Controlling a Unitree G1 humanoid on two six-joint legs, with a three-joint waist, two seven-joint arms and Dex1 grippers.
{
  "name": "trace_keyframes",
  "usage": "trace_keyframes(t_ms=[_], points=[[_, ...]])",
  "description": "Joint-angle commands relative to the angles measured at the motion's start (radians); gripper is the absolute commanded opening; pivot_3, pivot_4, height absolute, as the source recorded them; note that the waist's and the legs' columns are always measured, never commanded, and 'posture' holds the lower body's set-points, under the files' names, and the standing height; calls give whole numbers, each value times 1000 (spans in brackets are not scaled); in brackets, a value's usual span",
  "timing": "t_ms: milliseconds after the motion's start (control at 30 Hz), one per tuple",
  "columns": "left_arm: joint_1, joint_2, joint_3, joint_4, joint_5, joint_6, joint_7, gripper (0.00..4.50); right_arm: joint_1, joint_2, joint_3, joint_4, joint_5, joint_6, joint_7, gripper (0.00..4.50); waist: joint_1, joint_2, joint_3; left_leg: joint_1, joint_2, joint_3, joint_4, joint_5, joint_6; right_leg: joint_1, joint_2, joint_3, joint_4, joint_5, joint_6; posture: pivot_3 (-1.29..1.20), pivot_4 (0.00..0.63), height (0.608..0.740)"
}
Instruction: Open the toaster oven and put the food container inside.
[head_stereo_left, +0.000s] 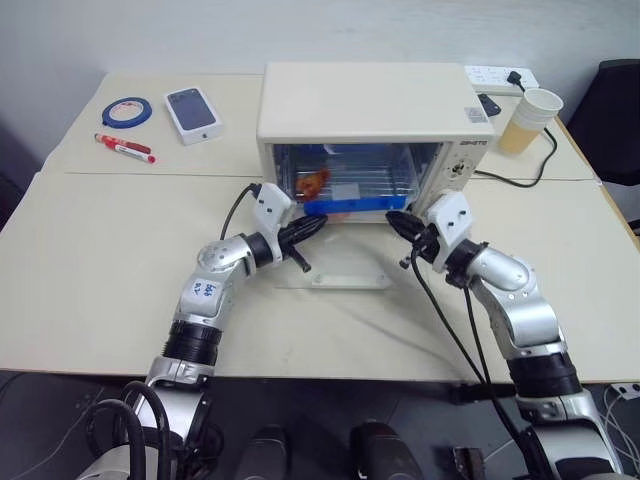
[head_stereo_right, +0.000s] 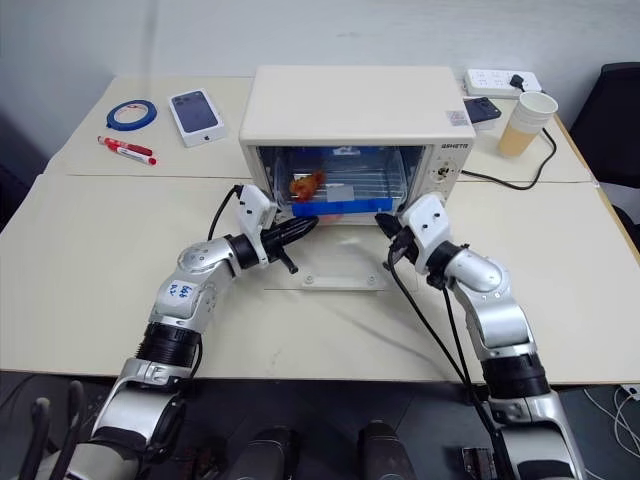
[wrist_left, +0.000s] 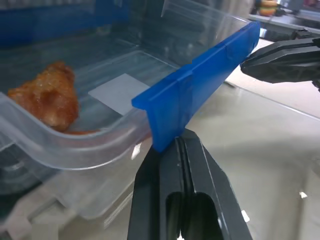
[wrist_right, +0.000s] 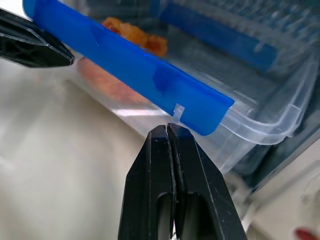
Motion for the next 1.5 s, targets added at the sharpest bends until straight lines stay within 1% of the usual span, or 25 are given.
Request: trace_keyframes(t_ms=[33, 200, 333, 400, 533, 667, 800, 867, 933, 1000, 1067, 1100, 1200, 1333, 1433, 1500], points=[[-75, -36, 43, 67, 15, -89, 70, 0, -79, 21, -18, 74, -22, -76, -17, 39, -5, 0, 0, 0, 0, 0, 1, 0, 0, 0, 0, 0, 0, 0, 0, 0, 150, 740], [-126, -67, 62, 144, 33, -153, 131, 0, -153, 43, -10, 185, -45, -132, -15, 39, -6, 0, 0, 0, 0, 0, 1, 0, 0, -1, 0, 0, 1, 0, 0, 0, 150, 740], [-121, -66, 48, 144, 42, -172, 108, 0, -180, 47, -16, 228, -50, -155, -8, 39, -6, 0, 0, -1, 0, 0, 1, 0, 0, -1, -1, -1, 1, 0, 0, 0, 150, 740], [-111, -60, 49, 126, 41, -165, 104, 0, -174, 40, -21, 217, -40, -149, 2, 39, -6, 0, 0, -1, 0, 0, 1, 0, 0, -1, -1, -1, 1, 0, 0, 0, 150, 740], [-62, -17, 49, 37, 8, -108, 28, 0, -89, -3, -33, 95, 4, -91, 63, 39, -7, 0, 0, -2, 0, -1, 1, 0, 0, -1, -1, -1, 2, 0, 0, 0, 150, 740], [40, 85, 68, -154, -87, -4, -121, 0, 87, -109, -93, -143, 104, -3, 157, 39, -7, 0, 0, -2, 1, -1, 0, 0, 0, -1, -1, -1, 2, 0, 0, 0, 150, 740], [118, 198, 128, -298, -216, 104, -248, 0, 241, -207, -205, -259, 196, 30, 228, 39, -4, 0, 0, -3, 1, -1, -1, 0, 0, -1, -1, -1, 0, 0, 0, 0, 150, 740], [173, 291, 166, -366, -308, 172, -365, 0, 327, -265, -250, -246, 202, 34, 277, 39, -5, 0, 0, -3, 1, -2, -2, 0, 0, 0, -1, 0, -1, 0, 0, 0, 150, 740], [232, 386, 192, -372, -330, 173, -469, 0, 390, -305, -259, -183, 190, 8, 327, 39, -6, 0, 0, -2, 1, -2, -3, 0, 0, 2, -1, 1, -2, 0, 0, 0, 150, 740], [300, 478, 212, -341, -329, 132, -587, 0, 413, -329, -234, -96, 160, -45, 381, 39, -9, 0, 0, 2, 1, 0, -7, 0, 0, 3, 0, 1, -3, 0, 0, 0, 150, 740], [359, 537, 240, -301, -338, 96, -687, 0, 395, -319, -214, -14, 146, -100, 416, 39, -11, 1, 0, 4, 1, 1, -9, 0, 0, 4, 0, 2, -4, 0, 0, 0, 150, 740], [378, 548, 257, -276, -339, 63, -719, 0, 377, -309, -207, 22, 144, -111, 423, 39, -11, 2, 1, 4, 1, 2, -9, 0, 1, 4, 0, 2, -4, 0, 0, 0, 150, 740], [403, 571, 286, -236, -352, 81, -740, 0, 317, -286, -158, 130, 117, -153, 457, 39, -9, 2, 1, 3, 1, 2, -8, 0, 1, 4, 0, 2, -4, 0, 0, 0, 150, 740], [426, 540, 309, -251, -366, 65, -721, 0, 227, -211, -114, 225, 122, -212, 504, 39, -7, 2, 1, 3, 1, 0, -8, 0, 1, 4, -1, 1, -4, 0, 0, 0, 150, 740], [437, 514, 325, -268, -374, 65, -682, 0, 180, -170, -97, 245, 125, -243, 524, 39, -7, 2, 1, 3, 1, 0, -8, 0, 1, 3, -1, 1, -4, 0, 0, 0, 150, 740], [441, 503, 334, -278, -378, 75, -660, 0, 162, -145, -104, 230, 154, -229, 523, 39, -8, 2, 1, 2, 1, 0, -8, 0, 0, 3, -1, 0, -4, 0, 0, 0, 150, 740]])
